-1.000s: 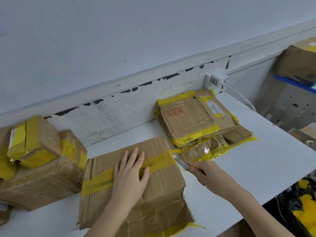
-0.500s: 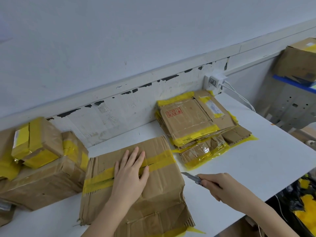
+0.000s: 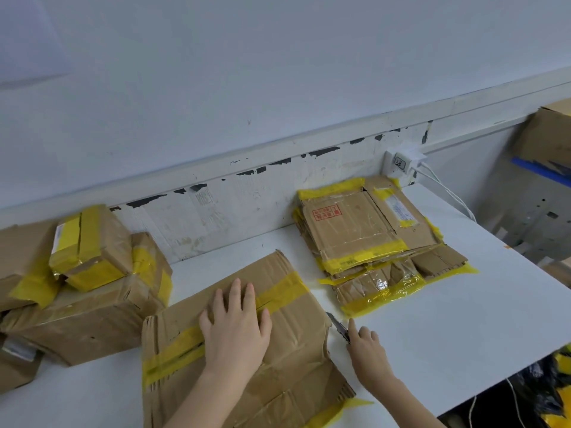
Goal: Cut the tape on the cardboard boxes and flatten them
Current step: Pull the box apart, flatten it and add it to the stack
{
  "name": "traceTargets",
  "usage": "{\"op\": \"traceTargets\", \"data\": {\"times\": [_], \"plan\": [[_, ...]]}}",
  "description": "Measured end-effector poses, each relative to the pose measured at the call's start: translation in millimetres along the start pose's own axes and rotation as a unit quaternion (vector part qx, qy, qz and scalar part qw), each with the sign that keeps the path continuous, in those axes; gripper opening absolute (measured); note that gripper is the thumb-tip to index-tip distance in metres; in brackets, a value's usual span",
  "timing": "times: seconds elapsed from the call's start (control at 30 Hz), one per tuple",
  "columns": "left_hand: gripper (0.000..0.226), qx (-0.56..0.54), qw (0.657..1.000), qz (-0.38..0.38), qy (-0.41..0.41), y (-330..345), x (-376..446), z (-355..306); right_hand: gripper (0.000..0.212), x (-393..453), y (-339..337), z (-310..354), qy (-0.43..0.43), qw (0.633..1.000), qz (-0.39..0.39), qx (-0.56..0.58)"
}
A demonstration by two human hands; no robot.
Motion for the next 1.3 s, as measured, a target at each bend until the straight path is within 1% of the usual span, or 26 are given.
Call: {"op": "traceTargets", "data": {"times": [0.13,0.23,0.3,0.37,0.43,0.5,0.57,0.63,0.7,0.73,0.77,0.8,0.83,0.9,0.93,0.97,1.03,1.07,1.13,1.2,1.3], "plan": [[0.058,0.065,0.997,0.014,-0.025,-11.5,2.3,6.0,0.06,8.4,4.7,7.8,-0.021,0.998,-0.015,-0.052],[0.065,0.053,0.997,0.044,-0.02,-12.9,11.6,20.2,0.052,9.1,-3.2,8.6,-0.02,0.997,-0.042,-0.061],[0.071,0.03,0.998,0.062,0.002,-12.6,18.3,33.3,0.044,2.2,-20.7,11.4,-0.018,0.994,-0.101,-0.032],[0.069,0.005,0.998,0.056,0.033,-15.4,24.0,46.1,0.048,-4.2,-27.0,14.9,-0.059,0.988,-0.139,-0.023],[0.064,-0.049,0.995,0.06,0.063,-15.9,27.8,57.7,0.053,-6.8,-27.0,16.0,-0.078,0.986,-0.144,0.0],[0.063,-0.137,0.982,0.098,0.086,-12.4,29.2,65.2,0.054,-5.9,-25.9,13.6,-0.077,0.985,-0.158,0.006],[0.065,-0.188,0.97,0.121,0.097,-9.7,28.7,69.0,0.05,-5.8,-26.1,12.9,-0.057,0.989,-0.138,-0.019],[0.066,-0.195,0.969,0.117,0.094,-9.3,29.3,71.2,0.041,-2.2,-19.4,12.9,-0.034,0.996,-0.064,-0.053],[0.067,-0.189,0.972,0.111,0.082,-8.7,29.1,73.3,0.041,-0.1,-18.0,11.9,-0.026,0.997,-0.027,-0.07],[0.068,-0.188,0.974,0.108,0.072,-8.3,28.7,74.9,0.041,-1.0,-22.4,14.4,-0.016,0.998,-0.013,-0.059],[0.069,-0.19,0.975,0.102,0.057,-7.8,28.2,77.8,0.04,-1.4,-31.5,17.6,-0.006,0.999,-0.016,-0.042],[0.07,-0.193,0.976,0.091,0.036,-7.1,27.3,81.7,0.038,-4.1,-46.3,24.1,-0.005,0.999,-0.039,-0.007],[0.071,-0.19,0.979,0.077,0.009,-6.3,25.4,86.3,0.038,-7.3,-62.5,33.3,-0.017,0.997,-0.064,0.051],[0.072,-0.16,0.984,0.05,-0.052,-3.3,18.6,94.2,0.038,-19.2,-95.9,62.0,-0.073,0.972,-0.117,0.191],[0.071,-0.14,0.986,0.041,-0.08,-1.1,14.1,96.4,0.038,-26.7,-111.1,81.3,-0.11,0.957,-0.135,0.233],[0.072,-0.123,0.986,0.036,-0.103,1.1,9.2,97.6,0.039,-34.4,-123.0,104.7,-0.149,0.95,-0.137,0.24],[0.074,-0.112,0.984,0.036,-0.132,6.0,0.1,98.1,0.045,-45.3,-132.9,152.2,-0.211,0.952,-0.116,0.189],[0.076,-0.12,0.982,0.042,-0.139,8.2,-3.8,97.3,0.05,-46.7,-131.8,171.7,-0.22,0.959,-0.098,0.152],[0.08,-0.138,0.979,0.051,-0.141,11.0,-9.8,93.9,0.064,-45.7,-128.6,200.8,-0.205,0.974,-0.061,0.073],[0.08,-0.148,0.98,0.048,-0.128,12.3,-14.3,89.7,0.075,-44.6,-125.5,219.2,-0.186,0.982,-0.045,-0.006],[0.07,-0.132,0.986,0.036,-0.097,16.7,-18.8,85.9,0.081,-40.0,-117.5,230.1,-0.163,0.984,-0.032,-0.057]]}}
Point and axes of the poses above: each hand's wrist, its own x-axis towards the middle knuckle, its own y-axis out of the palm, z = x × y, the point moved 7 cm from there along x, towards the middle knuckle, and after that the axes turned 5 degrees about z, right-handed, at the moved point
